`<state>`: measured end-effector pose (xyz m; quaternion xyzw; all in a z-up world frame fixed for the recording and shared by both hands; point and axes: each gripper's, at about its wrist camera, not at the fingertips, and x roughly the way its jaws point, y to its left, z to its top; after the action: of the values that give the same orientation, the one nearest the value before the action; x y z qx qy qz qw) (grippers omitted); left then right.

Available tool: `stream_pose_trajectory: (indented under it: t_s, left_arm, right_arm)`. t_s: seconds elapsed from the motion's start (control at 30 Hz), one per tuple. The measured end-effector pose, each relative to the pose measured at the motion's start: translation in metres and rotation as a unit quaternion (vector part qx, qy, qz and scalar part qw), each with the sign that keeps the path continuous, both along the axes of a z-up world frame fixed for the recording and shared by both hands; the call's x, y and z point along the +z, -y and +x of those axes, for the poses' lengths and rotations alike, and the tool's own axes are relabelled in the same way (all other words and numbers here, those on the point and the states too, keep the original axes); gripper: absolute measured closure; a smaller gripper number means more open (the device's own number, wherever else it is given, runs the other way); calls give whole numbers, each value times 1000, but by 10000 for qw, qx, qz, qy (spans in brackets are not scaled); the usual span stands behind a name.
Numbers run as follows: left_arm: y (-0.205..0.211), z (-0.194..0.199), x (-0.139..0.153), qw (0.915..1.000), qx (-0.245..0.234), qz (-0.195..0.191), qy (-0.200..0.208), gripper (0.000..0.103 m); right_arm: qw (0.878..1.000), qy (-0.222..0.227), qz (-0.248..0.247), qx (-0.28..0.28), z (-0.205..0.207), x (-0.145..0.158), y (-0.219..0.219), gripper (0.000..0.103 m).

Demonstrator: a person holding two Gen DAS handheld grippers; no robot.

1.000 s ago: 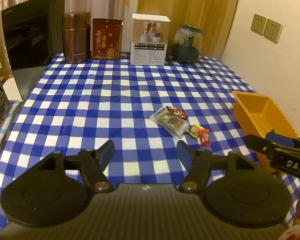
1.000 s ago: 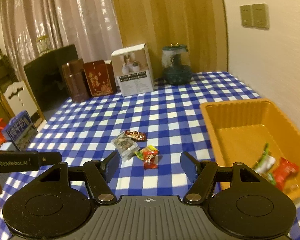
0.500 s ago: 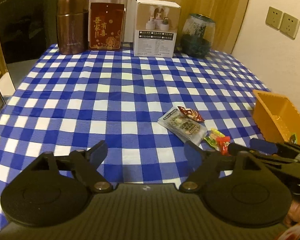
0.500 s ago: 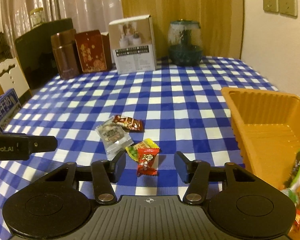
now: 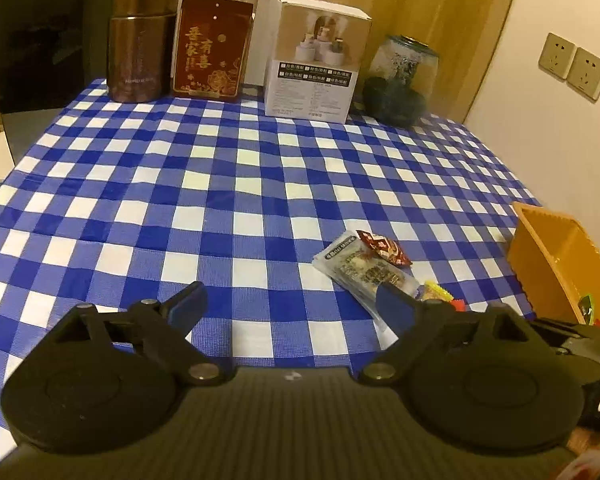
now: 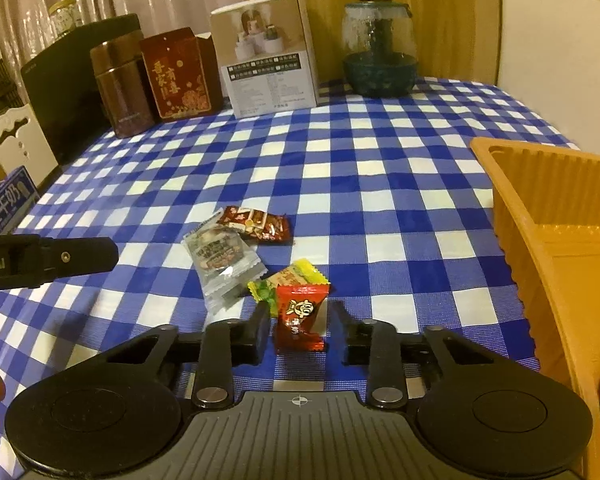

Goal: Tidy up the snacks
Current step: 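Grasp the small red candy with the right tool, then grasp the clear-wrapped cookie packet with the left tool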

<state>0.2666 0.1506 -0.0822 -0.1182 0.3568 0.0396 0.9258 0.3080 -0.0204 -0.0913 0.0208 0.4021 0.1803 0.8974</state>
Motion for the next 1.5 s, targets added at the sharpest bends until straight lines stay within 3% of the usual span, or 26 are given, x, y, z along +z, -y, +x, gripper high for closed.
stream_pose_trajectory:
  t_s: [0.2,0.53,0.87,1.1,1.2,1.33,1.5]
  left_arm:
    - [3,5,-5,9999,-1,46,-130,10]
    - [16,35,-22,9979,-22,-560,-335,11]
    - [41,62,-33,9981,-135,-540,-279,27]
    - [53,77,-41,9988,-212,-307,-314,30]
    - [56,75,-41,9989,-255,-149,-366,38]
    - [47,64,-38,9984,-330,-102,-450,56]
    - [42,64,-36,9978,-470,86,-465,58]
  right_arm:
    - [9999,113,22,-74,-1,7,0,83]
    - [9987,403,48,-311,8,22,13,83]
    - [9973,591,-90,-429,9,25,17,83]
    - [9972,579,-92,-474,9,25,17,84]
    - [9973,543,-76,-492,9,24,18,84]
    - [9974,500,-42,-512,9,23,19,84]
    - [9975,511,-6,-485,8,25,16,84]
